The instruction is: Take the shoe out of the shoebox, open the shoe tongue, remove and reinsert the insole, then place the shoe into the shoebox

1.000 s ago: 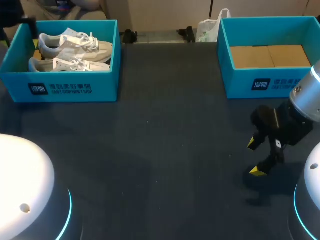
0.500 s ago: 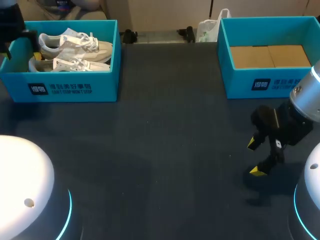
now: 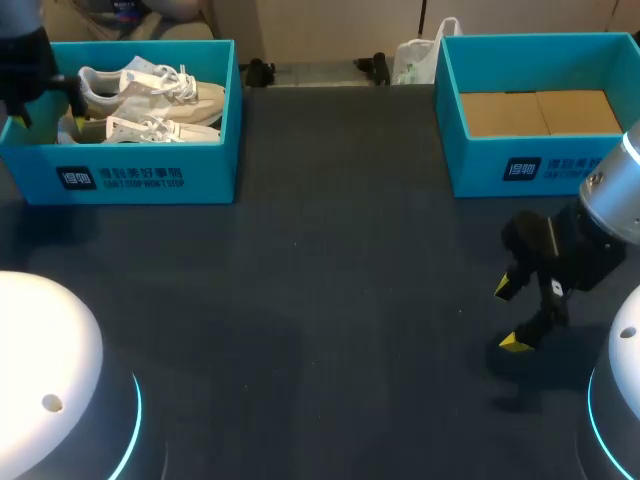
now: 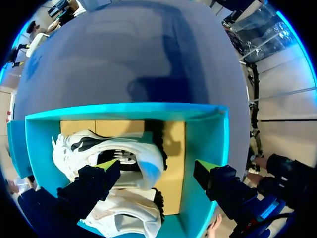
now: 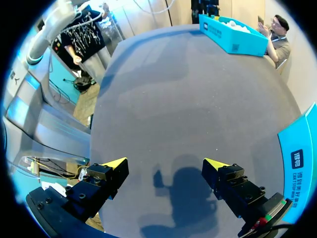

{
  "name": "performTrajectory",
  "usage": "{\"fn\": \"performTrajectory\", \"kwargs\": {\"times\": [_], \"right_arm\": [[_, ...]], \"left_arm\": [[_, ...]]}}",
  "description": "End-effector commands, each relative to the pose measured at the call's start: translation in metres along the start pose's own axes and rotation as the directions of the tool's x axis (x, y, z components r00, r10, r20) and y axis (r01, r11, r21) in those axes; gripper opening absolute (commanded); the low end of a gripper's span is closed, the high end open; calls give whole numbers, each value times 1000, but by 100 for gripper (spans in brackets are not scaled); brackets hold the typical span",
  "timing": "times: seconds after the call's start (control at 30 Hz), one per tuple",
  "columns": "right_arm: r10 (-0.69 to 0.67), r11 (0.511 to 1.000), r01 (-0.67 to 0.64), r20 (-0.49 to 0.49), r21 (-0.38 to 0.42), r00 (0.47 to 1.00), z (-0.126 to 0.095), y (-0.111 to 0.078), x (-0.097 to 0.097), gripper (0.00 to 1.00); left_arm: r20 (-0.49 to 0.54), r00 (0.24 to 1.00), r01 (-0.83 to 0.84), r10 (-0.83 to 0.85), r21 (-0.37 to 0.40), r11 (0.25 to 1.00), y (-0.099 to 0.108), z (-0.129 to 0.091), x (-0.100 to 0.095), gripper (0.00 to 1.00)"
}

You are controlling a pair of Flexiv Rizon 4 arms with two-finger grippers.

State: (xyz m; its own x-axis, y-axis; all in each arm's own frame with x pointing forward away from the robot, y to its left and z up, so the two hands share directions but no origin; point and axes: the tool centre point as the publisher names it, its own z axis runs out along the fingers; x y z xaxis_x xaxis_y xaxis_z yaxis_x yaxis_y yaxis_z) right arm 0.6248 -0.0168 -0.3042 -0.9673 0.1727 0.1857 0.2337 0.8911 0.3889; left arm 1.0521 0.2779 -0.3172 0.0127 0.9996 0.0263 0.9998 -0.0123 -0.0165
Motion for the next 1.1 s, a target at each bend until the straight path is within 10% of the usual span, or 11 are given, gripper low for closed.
{"fn": "performTrajectory", "kwargs": {"times": [0.03,1.1], "right_arm": [[0,1000,0,3,0,1000,0,-1,2,100],[0,1000,0,3,0,1000,0,-1,2,100]], "left_arm": [[11,1000,-11,11,15,1000,11,12,2,98],[-3,1000,-28,28,66,997,13,58,0,85]]}}
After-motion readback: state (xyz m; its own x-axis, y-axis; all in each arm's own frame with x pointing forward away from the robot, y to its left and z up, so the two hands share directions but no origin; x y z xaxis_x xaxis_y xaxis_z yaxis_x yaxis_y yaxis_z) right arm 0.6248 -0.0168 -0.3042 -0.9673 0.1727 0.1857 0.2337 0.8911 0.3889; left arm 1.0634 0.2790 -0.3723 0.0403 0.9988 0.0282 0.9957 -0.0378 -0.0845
